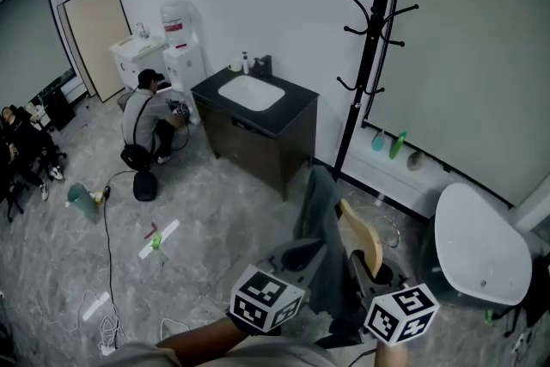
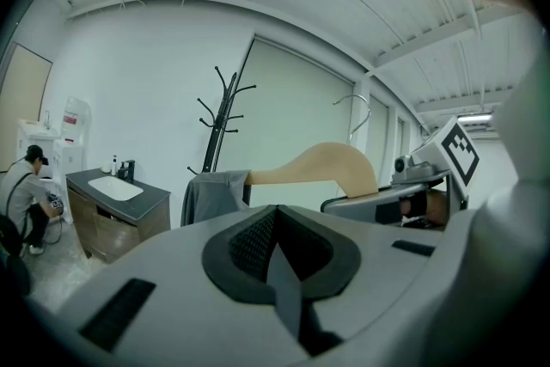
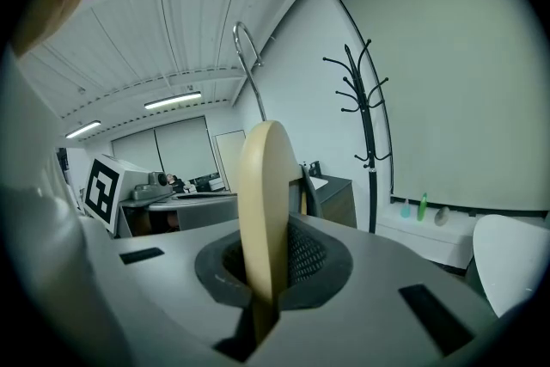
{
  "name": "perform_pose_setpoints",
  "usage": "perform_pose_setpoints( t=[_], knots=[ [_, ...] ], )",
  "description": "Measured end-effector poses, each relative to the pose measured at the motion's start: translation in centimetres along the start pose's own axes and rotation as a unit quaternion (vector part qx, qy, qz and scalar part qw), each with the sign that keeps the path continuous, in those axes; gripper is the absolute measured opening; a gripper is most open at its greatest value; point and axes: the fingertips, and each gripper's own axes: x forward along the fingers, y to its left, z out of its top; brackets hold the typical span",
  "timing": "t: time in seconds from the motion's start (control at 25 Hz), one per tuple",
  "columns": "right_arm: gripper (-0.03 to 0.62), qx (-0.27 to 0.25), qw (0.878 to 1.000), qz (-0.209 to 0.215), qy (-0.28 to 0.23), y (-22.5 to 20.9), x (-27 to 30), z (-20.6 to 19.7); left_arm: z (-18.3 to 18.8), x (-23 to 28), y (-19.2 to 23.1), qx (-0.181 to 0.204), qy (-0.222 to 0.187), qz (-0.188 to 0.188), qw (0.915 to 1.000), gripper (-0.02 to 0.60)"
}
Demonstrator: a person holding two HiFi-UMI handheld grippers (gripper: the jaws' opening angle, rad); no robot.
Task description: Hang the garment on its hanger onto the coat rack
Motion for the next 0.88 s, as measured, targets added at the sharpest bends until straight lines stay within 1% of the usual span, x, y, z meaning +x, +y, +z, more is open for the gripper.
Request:
perform_pose_setpoints(
  t=[0.16,0.32,0.56,0.72,0.88],
  knots=[
    [0.014,0.002,1.0,-0.014,-0.004,-1.6,4.0,2.6,2.1,2.7,4.1,0.008,0.002,-0.013,0.9999,0.005],
    [0.014,0.002,1.0,-0.028,-0.012,-3.6,8.0,4.9,3.5,5.3,8.0,0.014,0.001,-0.024,0.9996,0.005],
    [0.014,0.007,0.999,-0.033,-0.02,-6.1,12.7,7.9,4.9,8.1,12.5,0.008,0.005,-0.03,0.9995,0.006],
    [0.014,0.012,0.999,-0.034,-0.025,-8.5,15.8,9.5,5.5,10.5,15.3,0.002,0.005,-0.023,0.9997,0.005],
    [0.014,0.014,1.0,-0.022,-0.017,-11.9,19.8,10.8,6.1,14.5,18.6,0.001,0.01,-0.01,0.9999,0.005]
  ],
)
